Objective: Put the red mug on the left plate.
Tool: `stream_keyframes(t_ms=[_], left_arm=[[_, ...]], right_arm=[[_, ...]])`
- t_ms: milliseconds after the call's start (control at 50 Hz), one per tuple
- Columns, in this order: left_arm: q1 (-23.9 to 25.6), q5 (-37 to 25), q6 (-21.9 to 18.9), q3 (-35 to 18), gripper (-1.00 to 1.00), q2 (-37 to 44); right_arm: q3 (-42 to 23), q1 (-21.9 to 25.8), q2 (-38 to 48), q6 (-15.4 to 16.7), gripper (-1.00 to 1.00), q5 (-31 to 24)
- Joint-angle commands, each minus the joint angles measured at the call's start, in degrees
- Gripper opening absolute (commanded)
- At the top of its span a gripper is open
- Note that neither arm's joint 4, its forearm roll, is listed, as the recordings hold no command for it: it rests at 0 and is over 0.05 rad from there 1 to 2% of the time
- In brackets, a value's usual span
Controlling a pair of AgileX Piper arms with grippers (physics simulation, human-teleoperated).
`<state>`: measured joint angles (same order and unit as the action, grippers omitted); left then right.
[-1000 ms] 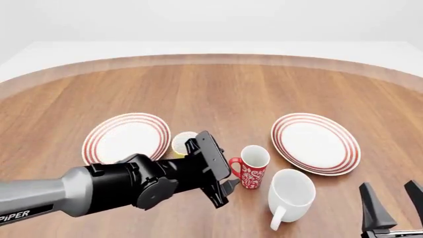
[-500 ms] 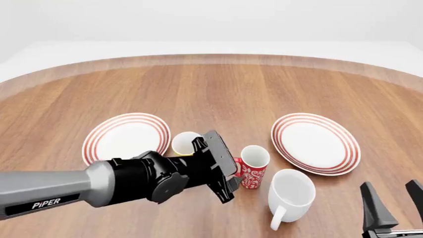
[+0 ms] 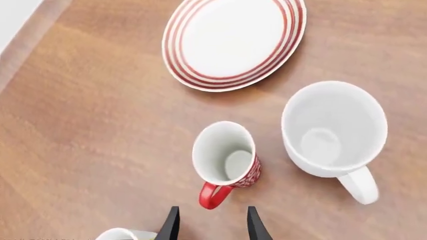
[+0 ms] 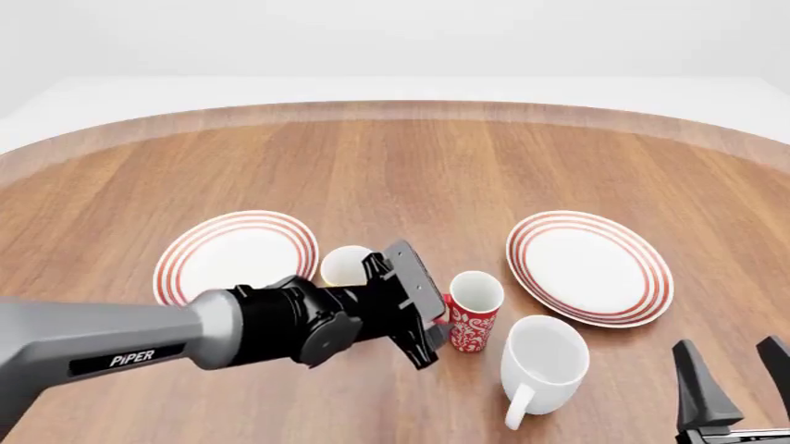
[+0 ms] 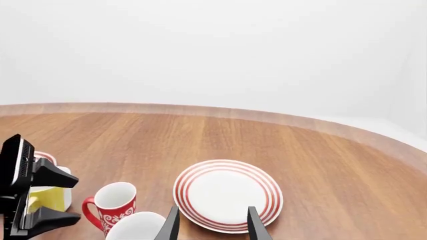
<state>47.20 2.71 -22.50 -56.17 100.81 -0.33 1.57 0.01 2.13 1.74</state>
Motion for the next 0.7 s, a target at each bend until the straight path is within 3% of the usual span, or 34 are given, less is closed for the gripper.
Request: stream_keyframes(t_ms=[20,700], left_arm=[[-1.2,-0.4,-0.6,-1.2,1.00,1.7],[-0.4,-0.8,0.3,-2.6,1.00,3.9]], right_arm=[[0.0,0.0,0.0,-0.1,1.00,0.2],[-0.1,0.1,0.0,0.0,1.00,0.9]])
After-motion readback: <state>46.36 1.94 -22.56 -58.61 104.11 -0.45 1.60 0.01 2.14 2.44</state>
